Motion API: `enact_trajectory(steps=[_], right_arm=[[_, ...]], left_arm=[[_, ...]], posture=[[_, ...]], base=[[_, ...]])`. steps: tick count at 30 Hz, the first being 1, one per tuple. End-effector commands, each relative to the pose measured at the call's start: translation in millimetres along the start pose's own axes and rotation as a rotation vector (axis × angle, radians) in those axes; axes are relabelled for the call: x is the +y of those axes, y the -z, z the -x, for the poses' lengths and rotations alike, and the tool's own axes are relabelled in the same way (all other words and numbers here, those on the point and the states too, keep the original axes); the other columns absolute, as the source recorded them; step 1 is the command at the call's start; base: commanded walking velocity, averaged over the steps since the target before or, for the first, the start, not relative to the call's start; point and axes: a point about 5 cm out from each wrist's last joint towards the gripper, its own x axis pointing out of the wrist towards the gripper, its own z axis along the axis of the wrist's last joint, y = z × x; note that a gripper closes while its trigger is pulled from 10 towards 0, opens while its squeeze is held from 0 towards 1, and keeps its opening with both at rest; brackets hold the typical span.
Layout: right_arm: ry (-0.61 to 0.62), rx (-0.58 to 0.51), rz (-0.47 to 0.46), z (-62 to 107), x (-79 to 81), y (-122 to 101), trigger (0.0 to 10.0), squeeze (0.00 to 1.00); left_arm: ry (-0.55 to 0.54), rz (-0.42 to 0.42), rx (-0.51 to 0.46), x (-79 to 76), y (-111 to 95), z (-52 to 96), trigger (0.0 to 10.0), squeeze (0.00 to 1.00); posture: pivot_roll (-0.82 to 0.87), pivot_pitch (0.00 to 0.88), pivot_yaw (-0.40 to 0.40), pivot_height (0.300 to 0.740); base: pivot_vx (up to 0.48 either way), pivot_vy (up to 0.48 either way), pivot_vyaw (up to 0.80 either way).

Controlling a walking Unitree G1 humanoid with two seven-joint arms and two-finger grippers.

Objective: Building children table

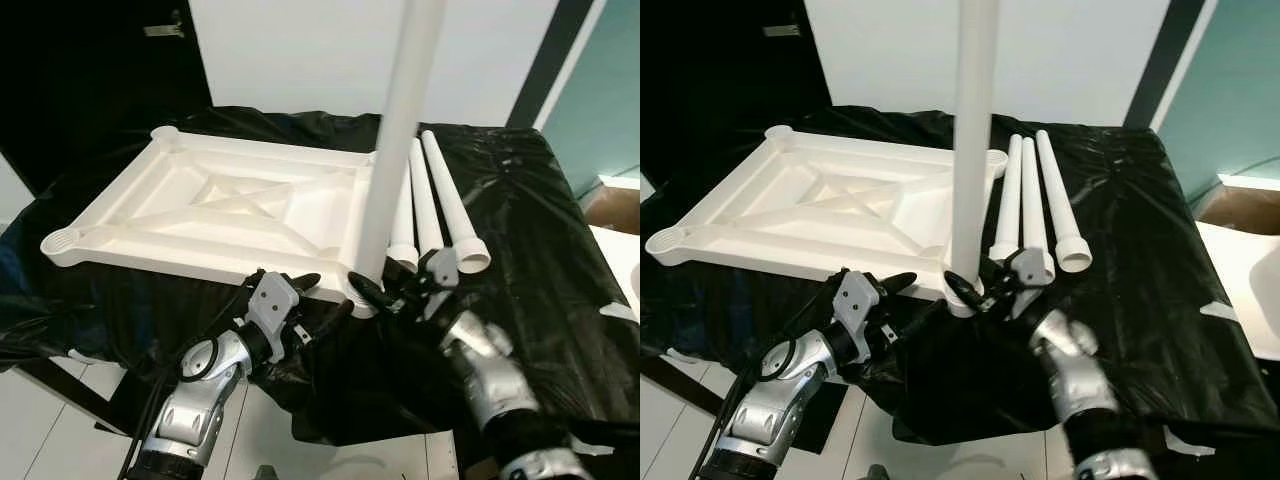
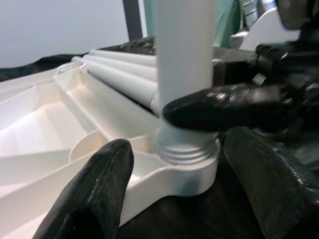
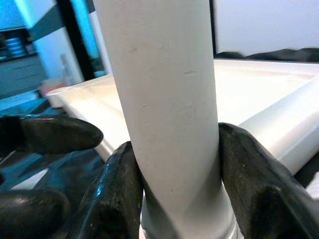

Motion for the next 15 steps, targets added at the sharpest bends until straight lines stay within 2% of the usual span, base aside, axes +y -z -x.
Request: enact_trajectory(steps=[1, 7, 8, 10, 11, 14, 15], right_arm=[[0.052, -0.058, 0.005, -3.8, 4.6, -5.4, 0.0, 0.0], [0.068, -0.05, -0.023, -5.0, 7.3, -4.9, 0.0, 0.0], [0.056, -0.029, -0.021, -4.6, 7.0, -4.0, 1.6, 0.0], [0.056, -0.029, -0.021, -4.6, 7.0, -4.0, 1.6, 0.0], [-0.002, -0.005, -0.021, -3.6, 7.4, -4.5, 10.0, 0.06], [-0.024, -0.007, -0.027, -3.2, 7.4, -5.6, 10.0, 0.06], [-0.077, 0.002, -0.02, -5.0, 5.6, -8.8, 10.0, 1.0]], left_arm=[[-0.009, -0.001, 0.009, 0.1, 0.1, -3.1, 10.0, 0.0], [-0.001, -0.001, 0.008, -1.1, -0.3, -4.2, 10.0, 0.0], [0.001, 0.0, 0.009, -1.7, -0.1, -4.1, 10.0, 0.0], [0.001, 0.0, 0.009, -1.7, -0.1, -4.1, 10.0, 0.0], [0.003, 0.001, 0.011, -3.0, 0.6, -2.9, 10.0, 0.0], [0.003, 0.002, 0.012, -3.3, 0.8, -2.8, 10.0, 0.0], [0.003, 0.003, 0.012, -3.4, 1.1, -3.0, 10.0, 0.0]], posture=[[0.15, 0.0, -0.008, 0.74], [0.15, 0.0, -0.006, 0.74], [0.15, 0.0, -0.007, 0.74], [0.15, 0.0, -0.007, 0.74], [0.15, 0.0, -0.009, 0.74], [0.15, 0.0, -0.01, 0.74], [0.15, 0.0, -0.013, 0.74]], base=[[0.0, 0.0, 0.0], [0.0, 0.0, 0.0], [0.0, 0.0, 0.0], [0.0, 0.0, 0.0], [0.0, 0.0, 0.0], [0.0, 0.0, 0.0], [0.0, 0.0, 0.0]])
